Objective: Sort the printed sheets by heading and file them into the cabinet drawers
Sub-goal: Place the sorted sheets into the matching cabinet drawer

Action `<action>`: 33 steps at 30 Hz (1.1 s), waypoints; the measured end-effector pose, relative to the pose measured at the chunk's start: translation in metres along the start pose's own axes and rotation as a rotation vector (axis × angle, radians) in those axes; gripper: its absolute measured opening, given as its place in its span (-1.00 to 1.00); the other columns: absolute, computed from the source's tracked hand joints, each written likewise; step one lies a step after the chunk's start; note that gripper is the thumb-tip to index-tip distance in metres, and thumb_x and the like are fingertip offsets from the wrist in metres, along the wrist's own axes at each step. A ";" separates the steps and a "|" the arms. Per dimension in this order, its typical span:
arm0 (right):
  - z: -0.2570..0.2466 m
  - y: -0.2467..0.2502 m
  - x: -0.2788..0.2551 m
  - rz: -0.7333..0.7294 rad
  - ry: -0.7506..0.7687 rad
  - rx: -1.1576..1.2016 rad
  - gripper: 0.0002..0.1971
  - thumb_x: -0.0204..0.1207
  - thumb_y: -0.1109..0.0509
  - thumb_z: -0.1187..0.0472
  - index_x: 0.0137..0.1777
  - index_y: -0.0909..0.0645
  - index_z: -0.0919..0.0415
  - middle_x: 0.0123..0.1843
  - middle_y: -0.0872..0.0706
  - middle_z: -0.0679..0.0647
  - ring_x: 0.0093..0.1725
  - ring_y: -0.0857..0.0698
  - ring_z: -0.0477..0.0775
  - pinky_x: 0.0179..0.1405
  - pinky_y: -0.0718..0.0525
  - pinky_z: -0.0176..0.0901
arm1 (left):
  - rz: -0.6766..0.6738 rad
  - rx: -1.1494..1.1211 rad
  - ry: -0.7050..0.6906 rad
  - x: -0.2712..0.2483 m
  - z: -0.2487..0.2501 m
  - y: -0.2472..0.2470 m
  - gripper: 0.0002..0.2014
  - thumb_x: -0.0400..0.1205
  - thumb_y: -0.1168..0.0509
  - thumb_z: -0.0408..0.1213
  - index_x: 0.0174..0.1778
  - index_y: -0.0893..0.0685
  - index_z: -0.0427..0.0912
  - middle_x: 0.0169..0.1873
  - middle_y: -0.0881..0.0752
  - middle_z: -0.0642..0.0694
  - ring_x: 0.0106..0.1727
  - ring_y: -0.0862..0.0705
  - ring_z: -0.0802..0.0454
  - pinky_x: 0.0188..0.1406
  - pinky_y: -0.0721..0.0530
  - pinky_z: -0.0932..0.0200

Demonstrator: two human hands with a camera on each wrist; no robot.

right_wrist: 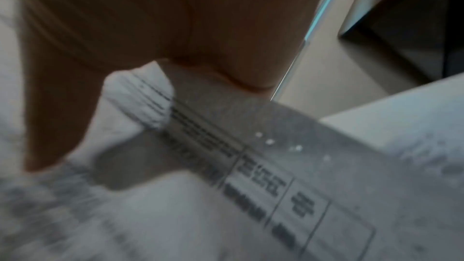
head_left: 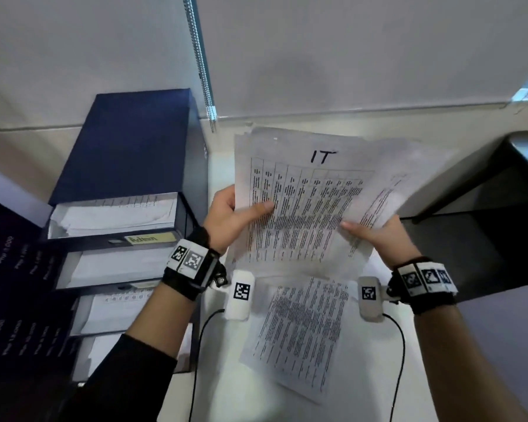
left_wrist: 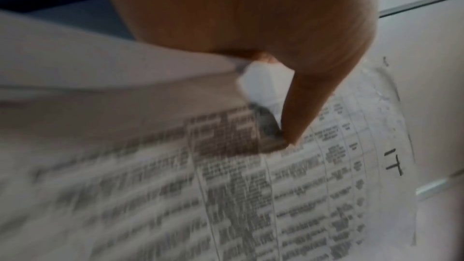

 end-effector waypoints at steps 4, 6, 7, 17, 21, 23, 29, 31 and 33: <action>-0.012 -0.029 -0.025 0.007 -0.028 0.088 -0.57 0.25 -0.60 0.18 0.10 -0.68 0.33 -0.05 -0.86 0.02 0.02 -0.83 0.01 0.04 -0.75 -0.11 | 0.092 -0.005 -0.053 -0.008 0.010 -0.010 -0.78 0.52 -0.50 -0.40 0.07 -0.75 -0.30 -0.08 -0.85 -0.05 -0.01 -0.82 0.07 -0.07 -0.74 0.27; -0.017 -0.036 -0.033 0.015 -0.018 0.086 -0.52 0.22 -0.61 0.18 0.12 -0.68 0.38 -0.09 -0.86 0.03 -0.04 -0.84 0.00 -0.07 -0.76 -0.23 | 0.067 -0.015 -0.067 -0.011 0.010 -0.017 -0.74 0.49 -0.51 -0.43 0.08 -0.74 -0.39 -0.06 -0.85 -0.14 -0.01 -0.83 0.01 -0.08 -0.75 0.25; -0.020 -0.035 -0.035 0.029 0.012 0.088 -0.55 0.24 -0.63 0.23 0.12 -0.67 0.37 -0.11 -0.86 0.05 -0.06 -0.84 0.01 -0.13 -0.76 -0.27 | 0.060 -0.016 -0.065 -0.012 0.010 -0.019 -0.73 0.47 -0.53 -0.43 0.07 -0.75 -0.36 -0.05 -0.85 -0.15 -0.01 -0.83 -0.01 -0.07 -0.76 0.22; 0.100 -0.016 -0.042 0.029 -0.248 -0.103 -0.60 0.21 -0.71 0.30 0.07 -0.76 0.29 -0.04 -0.86 0.14 -0.02 -0.84 0.15 0.06 -0.78 0.15 | -0.066 0.296 0.215 -0.027 -0.093 -0.007 -0.72 0.42 -0.60 -0.14 0.04 -0.80 0.05 -0.01 -0.84 -0.01 0.09 -0.78 0.05 0.24 -0.72 -0.06; 0.127 -0.025 -0.039 0.061 -0.193 -0.340 -0.82 0.35 -0.58 0.44 -0.29 -0.78 0.13 -0.26 -0.83 0.15 -0.17 -0.79 0.19 -0.05 -0.74 0.10 | -0.147 0.251 0.195 -0.044 -0.112 -0.012 -0.85 0.61 -0.42 -0.38 0.01 -0.81 -0.07 -0.02 -0.84 -0.01 0.05 -0.79 0.12 0.26 -0.69 0.13; 0.124 -0.034 -0.035 0.071 -0.147 -0.458 -0.72 0.42 -0.49 0.44 -0.39 -0.75 0.05 -0.34 -0.81 0.07 -0.27 -0.73 0.10 -0.14 -0.69 0.01 | -0.075 0.268 0.190 -0.049 -0.112 0.002 -0.84 0.63 -0.39 -0.35 0.04 -0.79 -0.01 -0.03 -0.83 0.03 -0.03 -0.78 0.21 0.14 -0.71 0.22; 0.119 -0.056 -0.042 0.183 -0.120 -0.598 -0.83 0.48 -0.40 0.36 -0.19 -0.72 0.07 -0.21 -0.77 0.00 -0.28 -0.66 0.00 -0.21 -0.58 -0.22 | 0.143 0.396 0.419 -0.081 -0.160 0.039 -0.63 0.50 -0.50 -0.35 0.21 -0.67 -0.02 -0.04 -0.72 0.00 0.00 -0.72 -0.04 0.21 -0.72 -0.01; 0.125 -0.058 -0.050 0.206 -0.190 -0.580 -0.77 0.48 -0.46 0.32 0.12 -0.66 0.14 -0.07 -0.72 0.05 -0.15 -0.65 0.03 -0.21 -0.56 -0.30 | 0.106 0.468 0.539 -0.097 -0.188 0.043 -0.53 0.49 -0.52 -0.31 0.31 -0.60 -0.06 0.15 -0.72 -0.09 0.10 -0.69 -0.03 0.28 -0.66 0.01; 0.141 -0.051 -0.058 0.244 -0.282 -0.601 -0.45 0.42 -0.55 0.31 0.40 -0.50 0.17 0.15 -0.68 0.16 0.04 -0.67 0.13 -0.05 -0.63 -0.22 | 0.024 0.548 0.638 -0.110 -0.212 0.042 -0.43 0.51 -0.51 -0.28 0.45 -0.50 -0.13 0.36 -0.62 -0.11 0.32 -0.63 -0.07 0.37 -0.56 0.14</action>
Point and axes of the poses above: each hand's wrist, its own x-axis towards the middle knuckle, its own y-axis out of the back of the hand, z = x × y, the point moved 5 cm from there along x, towards the middle knuckle
